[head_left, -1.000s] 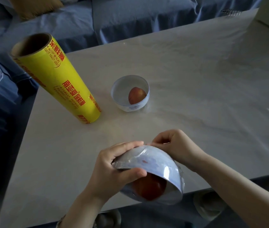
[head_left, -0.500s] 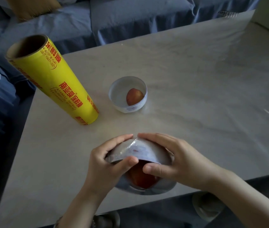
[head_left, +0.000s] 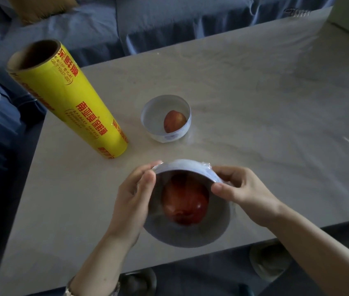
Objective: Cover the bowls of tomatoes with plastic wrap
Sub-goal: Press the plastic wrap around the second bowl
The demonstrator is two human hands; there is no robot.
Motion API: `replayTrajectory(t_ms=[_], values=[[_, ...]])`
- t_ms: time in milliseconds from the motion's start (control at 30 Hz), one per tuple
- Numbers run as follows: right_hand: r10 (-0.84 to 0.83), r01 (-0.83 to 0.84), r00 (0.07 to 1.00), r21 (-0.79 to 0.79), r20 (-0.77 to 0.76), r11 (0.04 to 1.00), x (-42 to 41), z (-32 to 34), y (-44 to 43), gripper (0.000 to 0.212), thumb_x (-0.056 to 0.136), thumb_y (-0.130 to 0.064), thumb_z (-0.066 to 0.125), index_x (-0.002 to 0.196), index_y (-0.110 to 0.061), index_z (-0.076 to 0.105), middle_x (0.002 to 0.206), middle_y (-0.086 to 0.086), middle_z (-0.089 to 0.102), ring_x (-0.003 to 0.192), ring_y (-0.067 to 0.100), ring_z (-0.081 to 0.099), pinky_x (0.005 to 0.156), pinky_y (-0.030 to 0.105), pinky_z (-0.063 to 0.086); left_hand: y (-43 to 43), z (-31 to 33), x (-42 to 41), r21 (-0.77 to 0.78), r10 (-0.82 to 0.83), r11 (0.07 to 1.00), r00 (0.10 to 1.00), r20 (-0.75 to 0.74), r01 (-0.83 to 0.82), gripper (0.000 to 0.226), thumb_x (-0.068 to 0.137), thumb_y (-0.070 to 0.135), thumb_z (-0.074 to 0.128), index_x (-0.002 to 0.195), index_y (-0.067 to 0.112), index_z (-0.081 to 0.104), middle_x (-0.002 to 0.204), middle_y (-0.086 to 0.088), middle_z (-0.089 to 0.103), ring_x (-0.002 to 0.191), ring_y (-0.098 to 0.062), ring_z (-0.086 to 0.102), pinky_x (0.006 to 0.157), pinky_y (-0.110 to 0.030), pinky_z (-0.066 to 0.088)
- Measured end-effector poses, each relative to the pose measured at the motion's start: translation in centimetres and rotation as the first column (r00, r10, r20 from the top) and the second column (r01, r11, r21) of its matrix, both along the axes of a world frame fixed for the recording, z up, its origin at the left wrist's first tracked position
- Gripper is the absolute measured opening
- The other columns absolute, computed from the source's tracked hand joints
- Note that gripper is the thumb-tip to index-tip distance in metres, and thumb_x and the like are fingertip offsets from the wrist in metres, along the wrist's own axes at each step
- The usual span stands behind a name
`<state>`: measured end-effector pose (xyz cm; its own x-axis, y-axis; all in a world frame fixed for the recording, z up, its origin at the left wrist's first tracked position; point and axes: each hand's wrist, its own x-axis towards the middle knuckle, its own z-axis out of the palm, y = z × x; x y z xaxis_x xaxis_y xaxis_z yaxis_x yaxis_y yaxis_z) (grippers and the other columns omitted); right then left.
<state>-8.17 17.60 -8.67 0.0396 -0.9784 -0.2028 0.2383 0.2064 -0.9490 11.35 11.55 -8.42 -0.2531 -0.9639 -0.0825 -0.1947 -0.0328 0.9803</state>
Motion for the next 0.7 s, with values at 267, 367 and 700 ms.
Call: replayTrajectory(t_ms=[267, 367, 700], values=[[-0.015, 0.016, 0.999, 0.042, -0.039, 0.999, 0.3, 0.9, -0.1, 0.05, 0.04, -0.042, 0.083, 0.083, -0.017, 0.075, 0.084, 0.004, 0.075, 0.078, 0.015, 0.07, 0.065, 0.019, 0.053, -1.6, 2.5, 0.0, 0.222, -0.431, 0.885, 0.9, 0.063, 0.409, 0.08, 0.049, 0.082, 0.062, 0.112, 0.033, 0.066, 0.114, 0.008, 0.069, 0.11, -0.007, 0.062, 0.096, -0.03, 0.048], [-0.021, 0.027, 0.991, 0.045, -0.132, 0.999, 0.2, 1.7, -0.4, 0.048, 0.046, -0.041, 0.076, 0.087, -0.018, 0.074, 0.088, 0.004, 0.075, 0.083, 0.017, 0.071, 0.069, 0.025, 0.057, -1.1, 2.4, -0.4, 0.134, -0.347, 0.933, 0.935, 0.077, 0.335, 0.076, 0.047, 0.083, 0.063, 0.101, 0.03, 0.07, 0.104, 0.011, 0.072, 0.102, -0.005, 0.065, 0.082, -0.018, 0.049], [0.207, -0.071, 0.906, 0.349, -0.37, 0.934, -1.6, 3.6, -0.9, 0.045, 0.059, -0.058, 0.058, 0.074, -0.017, 0.072, 0.069, -0.007, 0.071, 0.07, 0.003, 0.065, 0.069, 0.02, 0.051, 0.4, 1.2, -0.2, -0.004, -0.135, 0.991, 0.987, 0.087, 0.136, 0.07, 0.043, 0.085, 0.062, 0.087, 0.03, 0.07, 0.088, 0.019, 0.073, 0.086, 0.003, 0.066, 0.071, -0.007, 0.046]])
